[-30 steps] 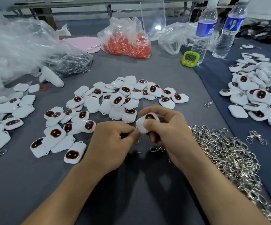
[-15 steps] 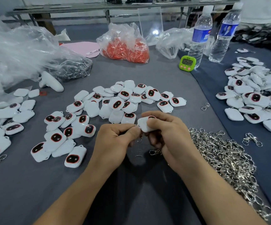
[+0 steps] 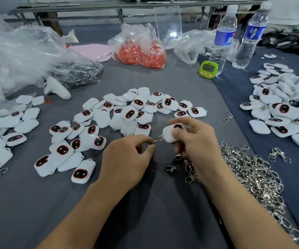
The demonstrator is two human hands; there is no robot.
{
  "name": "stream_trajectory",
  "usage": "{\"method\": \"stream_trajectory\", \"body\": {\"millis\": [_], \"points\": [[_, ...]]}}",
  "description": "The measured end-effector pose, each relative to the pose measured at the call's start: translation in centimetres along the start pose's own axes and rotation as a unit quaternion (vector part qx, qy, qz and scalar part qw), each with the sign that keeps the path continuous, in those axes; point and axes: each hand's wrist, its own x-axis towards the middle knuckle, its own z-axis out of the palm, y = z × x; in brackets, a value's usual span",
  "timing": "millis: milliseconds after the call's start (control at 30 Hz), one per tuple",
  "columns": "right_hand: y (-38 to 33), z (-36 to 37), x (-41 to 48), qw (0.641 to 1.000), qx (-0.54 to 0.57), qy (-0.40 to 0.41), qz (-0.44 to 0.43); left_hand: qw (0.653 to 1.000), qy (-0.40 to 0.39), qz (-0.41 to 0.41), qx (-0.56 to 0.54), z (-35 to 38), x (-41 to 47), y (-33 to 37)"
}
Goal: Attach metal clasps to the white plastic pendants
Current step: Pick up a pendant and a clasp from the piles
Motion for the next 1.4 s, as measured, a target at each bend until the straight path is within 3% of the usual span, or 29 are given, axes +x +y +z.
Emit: {"method": "stream_trajectory", "body": {"millis": [67, 133, 167, 200, 233, 300, 400, 433, 500, 633, 833, 933, 1100, 1233, 1300, 1400], "points": [[-0.8, -1.7, 0.8, 0.972, 0.232, 0.038, 0.032, 1.000, 0.009, -0.010, -0.017, 0.2, 0.2, -0.3], [-1.3, -4.2, 1.3, 0.869, 0.490, 0.051, 0.035, 1.000, 0.020, -0.006, -0.009, 0.3, 0.2, -0.6], [-1.3, -5.4, 1.4, 0.824, 0.562, 0.063, 0.034, 1.000, 0.024, 0.001, 0.003, 0.3, 0.3, -0.7], [-1.2, -6.2, 1.4, 0.804, 0.587, 0.077, 0.045, 0.999, 0.026, 0.011, 0.016, 0.3, 0.3, -0.7], [-1.0, -6.5, 1.6, 0.814, 0.570, 0.089, 0.065, 0.999, 0.022, 0.019, 0.025, 0.3, 0.4, -0.7], [-0.5, -5.5, 1.8, 0.888, 0.441, 0.093, 0.087, 1.000, -0.010, 0.022, 0.015, 0.3, 0.6, -0.7], [-0.1, -2.8, 1.7, 0.991, 0.092, 0.094, -0.001, 0.997, -0.076, 0.029, 0.013, 0.3, 0.7, -0.8], [0.3, -2.2, 1.6, 0.993, -0.051, 0.091, -0.051, 0.995, -0.087, 0.040, 0.041, 0.3, 0.6, -0.8], [0.9, -1.3, 0.9, 0.961, -0.244, 0.049, -0.119, 0.992, -0.080, 0.059, 0.080, 0.5, 0.5, -0.7], [1.3, 0.1, -0.2, 0.916, -0.371, -0.083, -0.128, 0.997, -0.048, 0.057, 0.037, 0.4, 0.6, -0.5], [0.8, 0.5, -0.4, 0.889, -0.407, -0.149, -0.147, 0.997, -0.003, 0.078, -0.026, 0.1, 0.6, -0.5], [1.0, 0.5, -0.4, 0.909, -0.365, -0.143, -0.142, 0.994, 0.041, 0.066, -0.074, -0.2, 0.5, -0.4], [1.2, 1.2, -1.0, 0.939, -0.277, -0.127, -0.157, 0.983, 0.016, 0.005, -0.184, -0.1, 0.2, 0.1], [1.6, 1.1, -0.5, 0.957, -0.249, -0.056, -0.139, 0.987, 0.058, 0.003, -0.151, 0.0, -0.4, 0.5], [1.8, 0.9, 0.0, 0.969, -0.219, -0.020, -0.110, 0.994, 0.016, 0.026, -0.105, -0.2, -0.8, 0.8], [1.9, 0.6, 0.3, 0.985, -0.153, -0.003, -0.074, 0.990, -0.119, 0.060, -0.040, -0.1, -1.2, 1.8]]}}
